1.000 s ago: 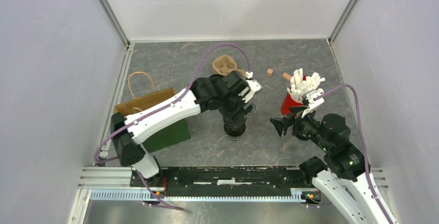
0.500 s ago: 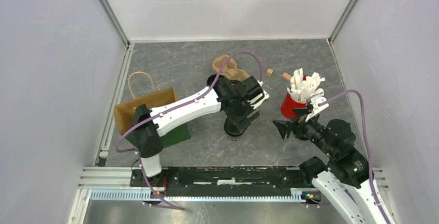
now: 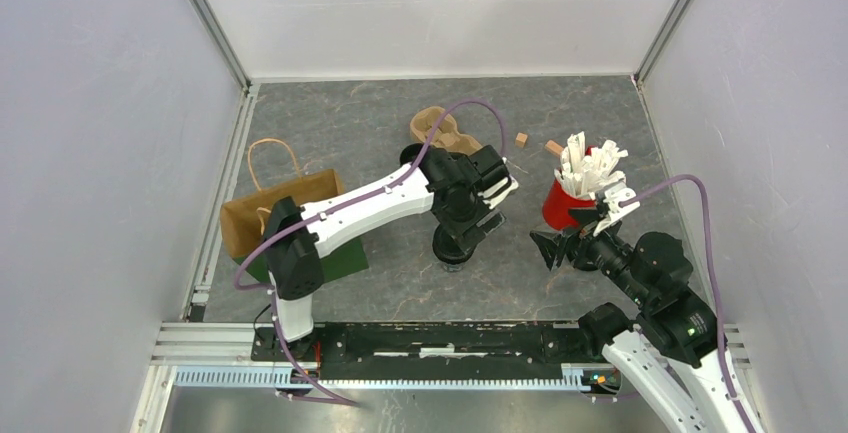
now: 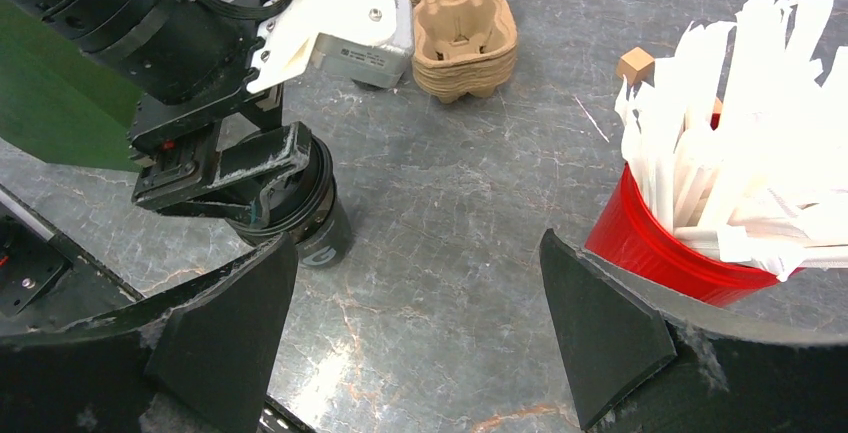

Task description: Pack the takeout coffee

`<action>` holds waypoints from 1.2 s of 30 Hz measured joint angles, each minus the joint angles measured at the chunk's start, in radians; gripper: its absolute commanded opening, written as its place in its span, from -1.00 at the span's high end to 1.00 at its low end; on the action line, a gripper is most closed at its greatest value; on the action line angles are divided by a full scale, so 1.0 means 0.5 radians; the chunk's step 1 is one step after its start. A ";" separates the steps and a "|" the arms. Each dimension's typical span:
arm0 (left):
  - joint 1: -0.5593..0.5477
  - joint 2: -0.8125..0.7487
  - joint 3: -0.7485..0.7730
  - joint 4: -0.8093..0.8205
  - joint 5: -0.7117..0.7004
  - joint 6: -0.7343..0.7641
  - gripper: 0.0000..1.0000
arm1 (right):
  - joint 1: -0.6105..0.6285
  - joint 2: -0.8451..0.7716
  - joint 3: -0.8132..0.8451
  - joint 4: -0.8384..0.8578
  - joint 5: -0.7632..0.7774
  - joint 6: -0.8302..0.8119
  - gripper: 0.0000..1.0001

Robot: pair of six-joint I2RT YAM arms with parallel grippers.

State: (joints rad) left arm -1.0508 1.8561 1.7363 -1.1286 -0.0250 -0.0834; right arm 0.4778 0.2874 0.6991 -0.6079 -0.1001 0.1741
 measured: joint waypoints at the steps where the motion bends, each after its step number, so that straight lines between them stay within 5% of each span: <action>1: 0.006 0.000 0.000 0.000 0.002 0.000 -0.70 | 0.000 -0.002 0.000 -0.001 0.002 0.000 -0.96; 36: 0.057 0.124 -0.043 -0.016 0.122 0.004 -0.99 | 0.000 -0.011 0.001 -0.022 0.038 0.002 -0.96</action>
State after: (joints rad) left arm -1.0222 1.9179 1.7149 -1.1366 0.0360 -0.0814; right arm 0.4778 0.2821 0.6994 -0.6189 -0.0811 0.1749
